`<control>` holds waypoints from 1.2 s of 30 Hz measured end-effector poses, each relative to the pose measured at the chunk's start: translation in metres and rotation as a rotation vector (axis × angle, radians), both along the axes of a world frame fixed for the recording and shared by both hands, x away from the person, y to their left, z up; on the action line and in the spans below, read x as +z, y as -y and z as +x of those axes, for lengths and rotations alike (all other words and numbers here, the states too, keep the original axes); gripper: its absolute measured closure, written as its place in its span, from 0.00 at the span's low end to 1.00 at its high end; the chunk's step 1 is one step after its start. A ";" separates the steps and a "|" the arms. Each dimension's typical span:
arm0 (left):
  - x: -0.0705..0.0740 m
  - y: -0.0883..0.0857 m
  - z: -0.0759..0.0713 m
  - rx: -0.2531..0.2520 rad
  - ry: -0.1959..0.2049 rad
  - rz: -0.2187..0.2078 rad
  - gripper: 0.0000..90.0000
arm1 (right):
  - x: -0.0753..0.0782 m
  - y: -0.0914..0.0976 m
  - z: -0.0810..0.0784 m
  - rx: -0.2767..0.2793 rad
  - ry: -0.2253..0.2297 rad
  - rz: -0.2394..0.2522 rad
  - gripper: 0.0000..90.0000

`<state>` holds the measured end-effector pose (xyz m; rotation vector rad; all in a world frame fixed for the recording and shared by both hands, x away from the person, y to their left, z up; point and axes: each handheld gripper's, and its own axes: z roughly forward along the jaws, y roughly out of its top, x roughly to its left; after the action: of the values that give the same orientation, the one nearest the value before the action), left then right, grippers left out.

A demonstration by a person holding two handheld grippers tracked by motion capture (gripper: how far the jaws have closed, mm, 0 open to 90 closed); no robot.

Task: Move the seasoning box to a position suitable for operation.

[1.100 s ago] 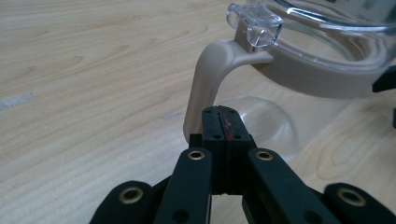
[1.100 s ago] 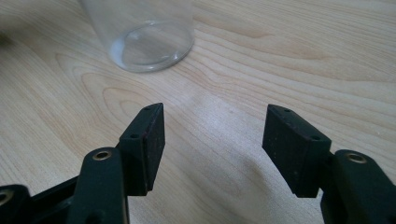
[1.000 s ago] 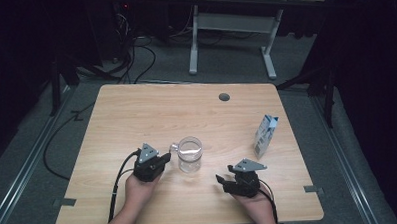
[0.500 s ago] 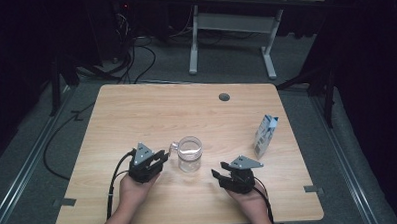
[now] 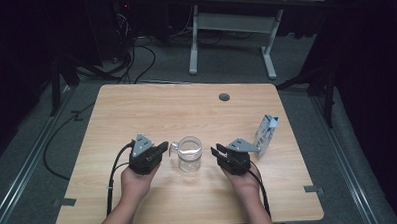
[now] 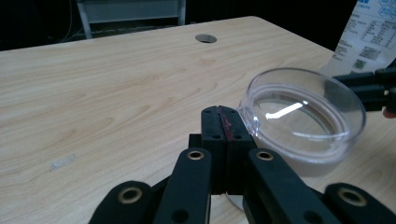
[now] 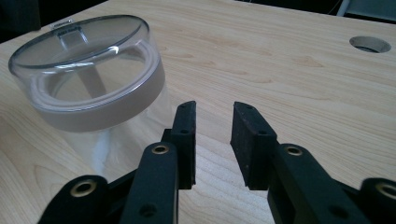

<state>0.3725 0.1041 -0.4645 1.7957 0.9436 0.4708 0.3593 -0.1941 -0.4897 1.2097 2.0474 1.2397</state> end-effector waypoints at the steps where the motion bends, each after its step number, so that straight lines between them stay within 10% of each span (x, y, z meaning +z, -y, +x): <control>1: 0.001 0.001 0.001 0.006 0.000 -0.001 1.00 | 0.000 -0.002 -0.001 0.012 0.009 -0.016 0.84; 18: 0.010 0.020 0.006 -0.001 -0.002 0.016 1.00 | -0.004 -0.009 -0.008 0.018 0.003 -0.072 0.72; 36: 0.006 0.023 0.007 0.005 0.007 0.032 1.00 | -0.003 -0.012 -0.011 0.039 0.021 -0.075 0.91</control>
<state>0.3799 0.0815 -0.4582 1.8201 0.9409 0.4977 0.3480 -0.1825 -0.4927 1.1238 2.0918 1.1776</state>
